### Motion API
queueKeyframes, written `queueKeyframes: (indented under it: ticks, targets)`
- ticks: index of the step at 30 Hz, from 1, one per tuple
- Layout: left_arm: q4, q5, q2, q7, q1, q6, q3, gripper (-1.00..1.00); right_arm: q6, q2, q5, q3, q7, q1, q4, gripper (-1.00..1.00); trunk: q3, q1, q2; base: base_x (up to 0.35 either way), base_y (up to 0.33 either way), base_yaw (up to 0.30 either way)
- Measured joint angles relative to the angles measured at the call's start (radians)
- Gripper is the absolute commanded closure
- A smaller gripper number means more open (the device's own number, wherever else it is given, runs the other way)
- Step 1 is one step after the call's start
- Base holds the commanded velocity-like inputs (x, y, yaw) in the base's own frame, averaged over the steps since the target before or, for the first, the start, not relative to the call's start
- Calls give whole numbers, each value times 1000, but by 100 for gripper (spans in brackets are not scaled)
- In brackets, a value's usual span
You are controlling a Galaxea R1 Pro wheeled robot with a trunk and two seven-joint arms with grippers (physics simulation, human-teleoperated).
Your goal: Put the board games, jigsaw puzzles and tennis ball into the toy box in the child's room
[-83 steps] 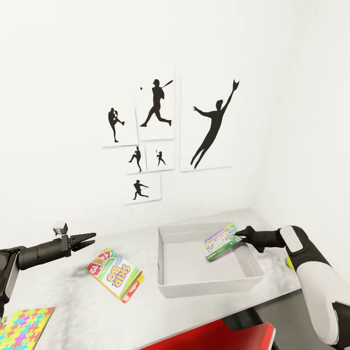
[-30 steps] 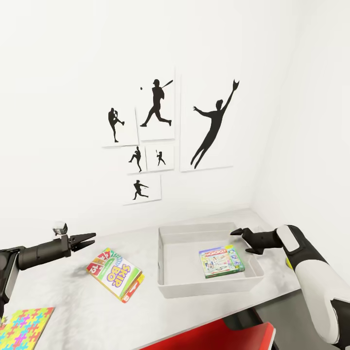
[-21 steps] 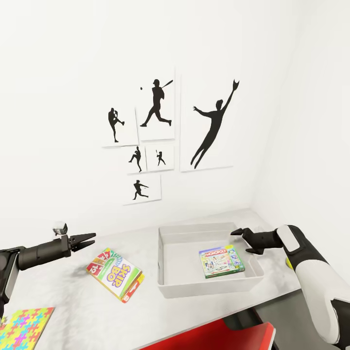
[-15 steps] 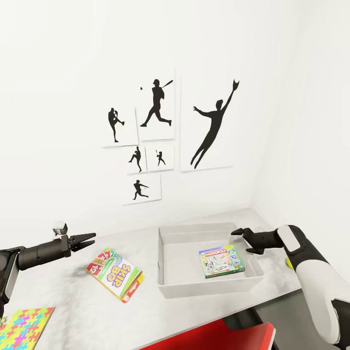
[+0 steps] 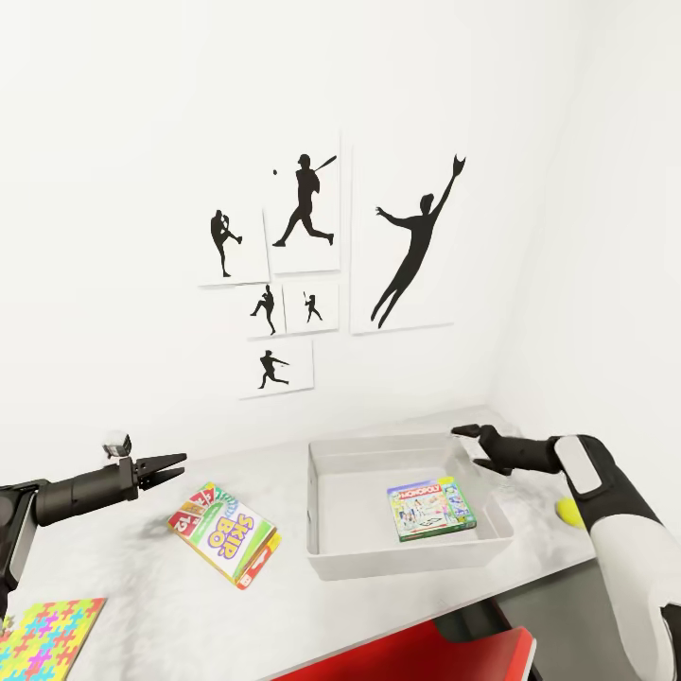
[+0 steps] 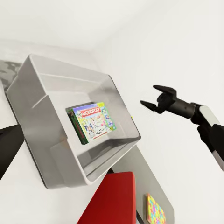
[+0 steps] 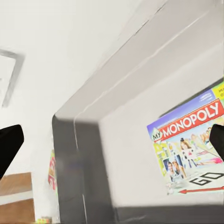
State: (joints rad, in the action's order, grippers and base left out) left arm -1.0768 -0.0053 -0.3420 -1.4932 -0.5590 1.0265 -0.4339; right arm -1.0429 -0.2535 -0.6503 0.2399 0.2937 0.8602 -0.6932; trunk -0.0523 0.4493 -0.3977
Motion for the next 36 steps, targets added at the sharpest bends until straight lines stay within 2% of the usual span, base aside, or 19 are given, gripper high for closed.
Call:
queueKeyframes:
  ticks: [6,9,17,24,28,29,36]
  targets:
    - [0,0,0,0,0,0,-1,-100,0,-24,1,-1,195,-43,-105,-100,0,0,0,0,0,0]
    - [0,0,0,-1,0,0,-1,-100,0,-31,6,0,297,-79,-191,-100,0,0,0,0,0,0]
    - [0,0,-1,-1,0,0,-2,-100,0,-34,8,17,431,-209,-349,-100,0,0,0,0,0,0]
    - [0,1,-2,-2,0,0,-2,-100,0,-32,10,46,551,-292,-404,-100,0,0,0,0,0,0]
    - [0,1,-1,-2,0,0,-2,-100,44,-31,12,56,630,-340,-414,-100,0,0,0,0,0,0]
    - [0,1,-1,-2,0,0,-2,-100,78,-31,14,58,656,-357,-416,-100,0,0,0,0,0,0]
    - [0,1,-1,-2,0,0,-2,-100,167,-30,19,62,743,-401,-418,-100,0,0,0,0,0,0]
